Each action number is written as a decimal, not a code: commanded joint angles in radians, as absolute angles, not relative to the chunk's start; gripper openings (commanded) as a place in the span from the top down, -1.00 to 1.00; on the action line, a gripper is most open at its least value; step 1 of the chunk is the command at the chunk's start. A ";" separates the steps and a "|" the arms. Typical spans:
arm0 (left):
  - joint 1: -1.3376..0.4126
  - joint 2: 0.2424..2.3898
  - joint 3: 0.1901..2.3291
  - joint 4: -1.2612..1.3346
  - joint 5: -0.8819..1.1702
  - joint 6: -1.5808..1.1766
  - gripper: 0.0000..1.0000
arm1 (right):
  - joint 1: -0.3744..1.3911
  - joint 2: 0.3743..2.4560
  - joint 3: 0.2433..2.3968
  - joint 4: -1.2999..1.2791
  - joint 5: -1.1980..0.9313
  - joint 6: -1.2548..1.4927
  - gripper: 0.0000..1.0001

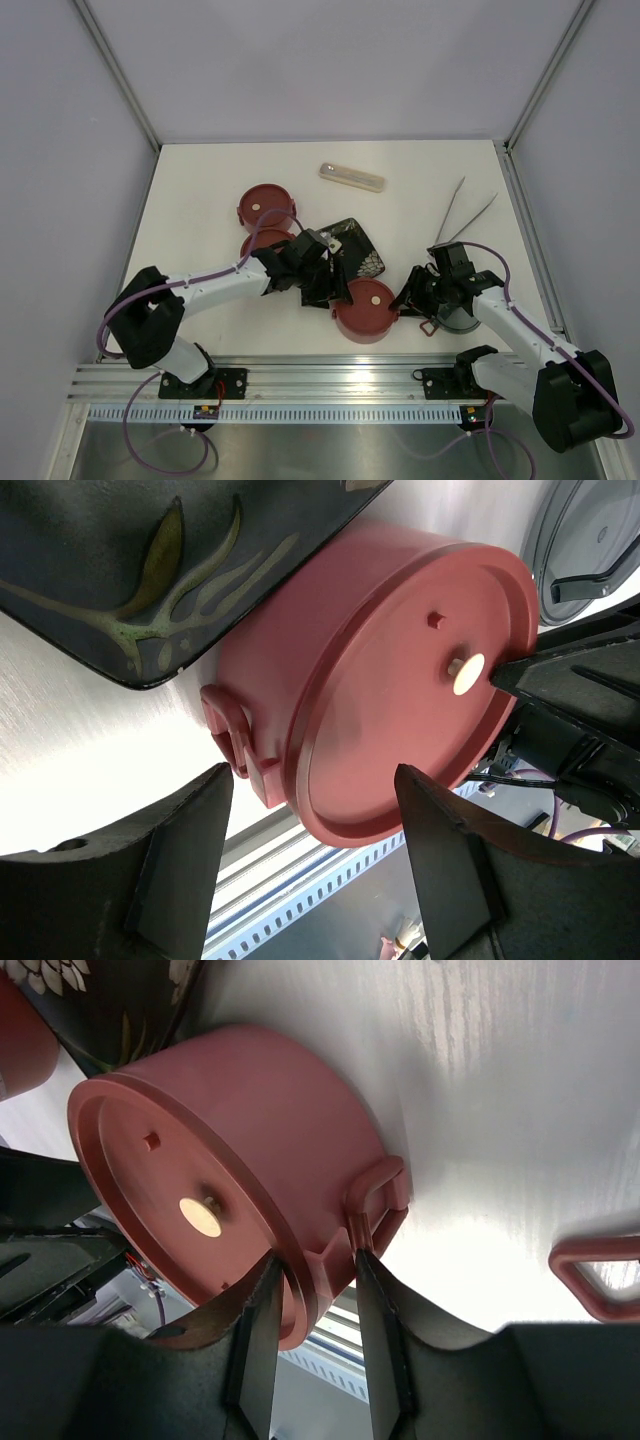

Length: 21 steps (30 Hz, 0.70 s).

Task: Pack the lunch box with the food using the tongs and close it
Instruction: Pick up the packing box from the center of the board.

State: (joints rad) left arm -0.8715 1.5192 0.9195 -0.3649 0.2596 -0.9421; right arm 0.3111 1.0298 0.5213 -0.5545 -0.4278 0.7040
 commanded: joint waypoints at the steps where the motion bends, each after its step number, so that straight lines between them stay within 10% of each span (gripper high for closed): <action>1: -0.876 1.460 0.904 -0.316 0.273 -0.953 -0.39 | 0.308 1.023 0.555 -0.578 -0.403 0.696 0.17; 21: -0.893 1.489 0.865 -0.250 0.265 -0.969 -0.22 | 0.308 1.017 0.561 -0.557 -0.417 0.723 0.10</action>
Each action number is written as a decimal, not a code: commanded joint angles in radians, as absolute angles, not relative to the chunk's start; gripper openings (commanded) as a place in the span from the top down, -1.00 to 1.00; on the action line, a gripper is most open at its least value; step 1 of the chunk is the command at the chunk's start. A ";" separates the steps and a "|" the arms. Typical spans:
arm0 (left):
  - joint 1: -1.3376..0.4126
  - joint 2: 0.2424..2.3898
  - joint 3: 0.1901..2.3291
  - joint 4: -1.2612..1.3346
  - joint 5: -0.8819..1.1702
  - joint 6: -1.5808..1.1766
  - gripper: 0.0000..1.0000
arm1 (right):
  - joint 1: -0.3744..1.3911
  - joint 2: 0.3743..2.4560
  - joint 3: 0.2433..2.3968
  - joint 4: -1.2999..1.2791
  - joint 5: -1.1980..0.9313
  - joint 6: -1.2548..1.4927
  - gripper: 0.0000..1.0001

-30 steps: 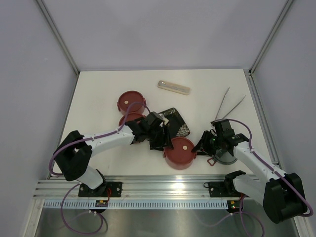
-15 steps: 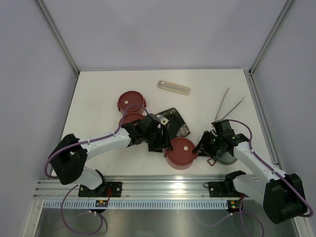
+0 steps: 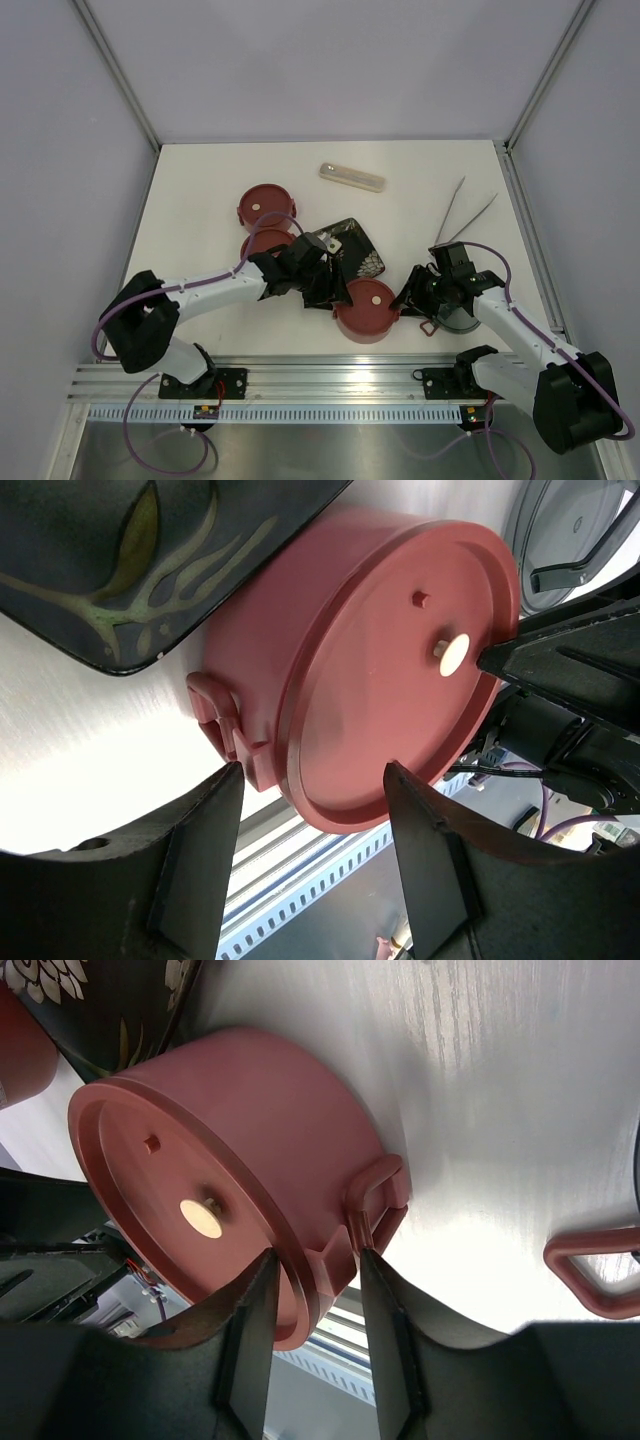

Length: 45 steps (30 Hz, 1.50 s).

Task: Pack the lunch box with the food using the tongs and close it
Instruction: Pick up the packing box from the center of the board.

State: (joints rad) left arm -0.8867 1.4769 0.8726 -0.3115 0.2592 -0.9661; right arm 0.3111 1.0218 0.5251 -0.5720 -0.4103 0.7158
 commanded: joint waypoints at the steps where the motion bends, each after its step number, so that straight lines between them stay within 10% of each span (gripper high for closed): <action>1: -0.893 1.493 0.865 -0.244 0.267 -0.969 -0.22 | 0.308 1.019 0.564 -0.555 -0.419 0.721 0.14; 15: -0.894 1.513 0.856 -0.229 0.287 -0.977 -0.16 | 0.308 1.046 0.581 -0.540 -0.419 0.706 0.21; 29: -0.894 1.482 0.897 -0.287 0.250 -0.959 1.00 | 0.308 1.016 0.615 -0.589 -0.416 0.681 1.00; 45: -0.896 1.407 1.080 -0.488 0.244 -0.887 1.00 | 0.310 0.954 0.794 -0.779 -0.426 0.649 1.00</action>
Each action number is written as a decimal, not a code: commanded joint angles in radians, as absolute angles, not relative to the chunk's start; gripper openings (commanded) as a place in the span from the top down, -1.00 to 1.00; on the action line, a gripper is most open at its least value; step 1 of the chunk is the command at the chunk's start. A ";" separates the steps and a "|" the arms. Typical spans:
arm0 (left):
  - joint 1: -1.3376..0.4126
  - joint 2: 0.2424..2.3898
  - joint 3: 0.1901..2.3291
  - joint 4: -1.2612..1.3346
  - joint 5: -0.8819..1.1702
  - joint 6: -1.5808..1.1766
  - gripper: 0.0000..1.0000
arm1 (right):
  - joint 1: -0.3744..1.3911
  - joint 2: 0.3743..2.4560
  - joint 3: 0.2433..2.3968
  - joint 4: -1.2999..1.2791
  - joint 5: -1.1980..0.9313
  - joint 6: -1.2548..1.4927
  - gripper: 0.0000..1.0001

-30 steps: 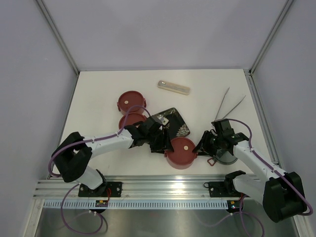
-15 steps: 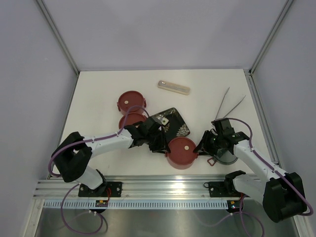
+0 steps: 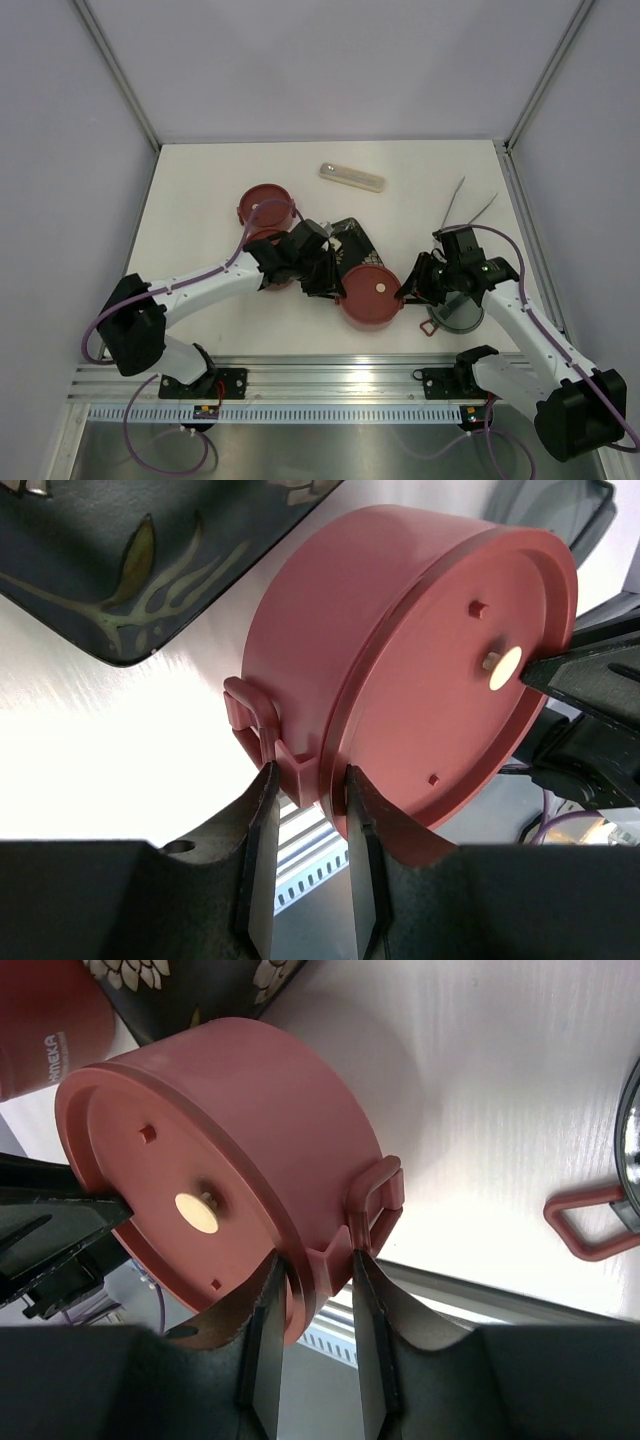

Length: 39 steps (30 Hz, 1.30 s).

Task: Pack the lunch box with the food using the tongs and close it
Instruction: Pick up the packing box from the center of the board, then place the packing box into the packing box.

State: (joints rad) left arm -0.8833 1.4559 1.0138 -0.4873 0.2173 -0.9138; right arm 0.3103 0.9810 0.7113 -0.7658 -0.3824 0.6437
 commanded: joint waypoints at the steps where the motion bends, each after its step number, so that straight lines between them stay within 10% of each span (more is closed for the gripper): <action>1: -0.896 1.402 1.084 -0.497 0.244 -0.885 1.00 | 0.310 0.956 0.807 -0.790 -0.426 0.643 1.00; 39: -0.416 1.112 1.218 -0.974 0.092 -0.762 1.00 | 0.676 1.686 1.569 -0.611 -0.411 0.704 1.00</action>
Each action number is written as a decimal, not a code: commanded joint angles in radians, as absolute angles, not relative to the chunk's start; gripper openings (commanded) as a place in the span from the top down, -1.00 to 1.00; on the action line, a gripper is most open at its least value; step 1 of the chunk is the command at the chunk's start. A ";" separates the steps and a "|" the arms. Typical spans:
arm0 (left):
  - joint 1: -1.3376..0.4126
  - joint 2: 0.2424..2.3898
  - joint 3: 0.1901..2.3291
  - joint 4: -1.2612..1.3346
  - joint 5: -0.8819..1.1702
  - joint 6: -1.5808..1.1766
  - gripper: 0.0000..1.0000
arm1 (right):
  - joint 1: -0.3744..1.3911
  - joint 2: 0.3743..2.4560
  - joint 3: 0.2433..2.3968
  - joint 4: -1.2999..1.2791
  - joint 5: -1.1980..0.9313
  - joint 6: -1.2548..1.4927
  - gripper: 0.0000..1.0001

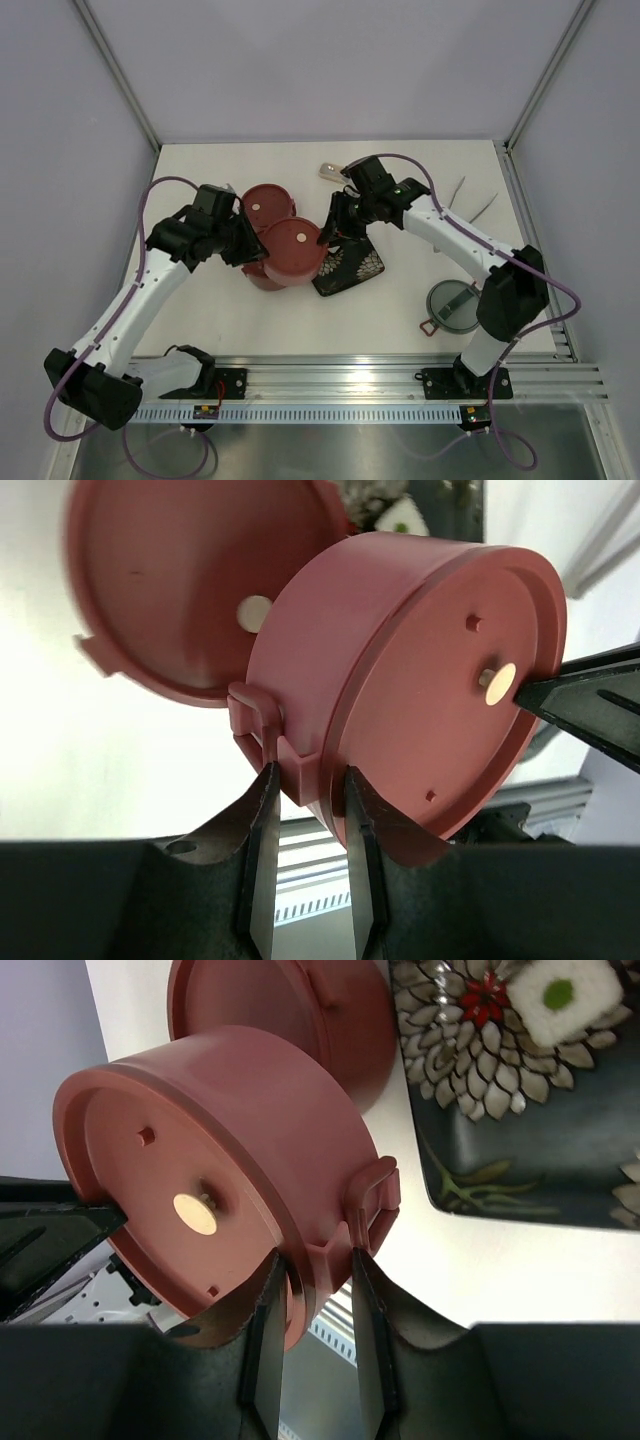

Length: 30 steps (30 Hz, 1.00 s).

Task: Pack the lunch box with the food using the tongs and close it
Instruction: Place the packing box into the packing box.

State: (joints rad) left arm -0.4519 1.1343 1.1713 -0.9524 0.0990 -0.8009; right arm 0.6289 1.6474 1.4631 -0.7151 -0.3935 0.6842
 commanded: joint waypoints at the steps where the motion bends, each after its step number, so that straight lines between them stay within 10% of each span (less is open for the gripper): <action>1: -0.402 1.112 1.215 -0.976 0.091 -0.759 1.00 | 0.684 1.722 1.584 -0.607 -0.413 0.703 1.00; 30: -0.195 1.218 1.066 -0.819 0.149 -0.664 1.00 | 0.741 2.020 1.847 -0.650 -0.437 0.630 1.00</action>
State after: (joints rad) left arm -0.1875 1.1885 1.0916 -0.8955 0.0750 -0.6769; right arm 0.7097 1.9965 1.7996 -0.6952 -0.3775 0.6392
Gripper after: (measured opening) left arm 0.247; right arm 0.347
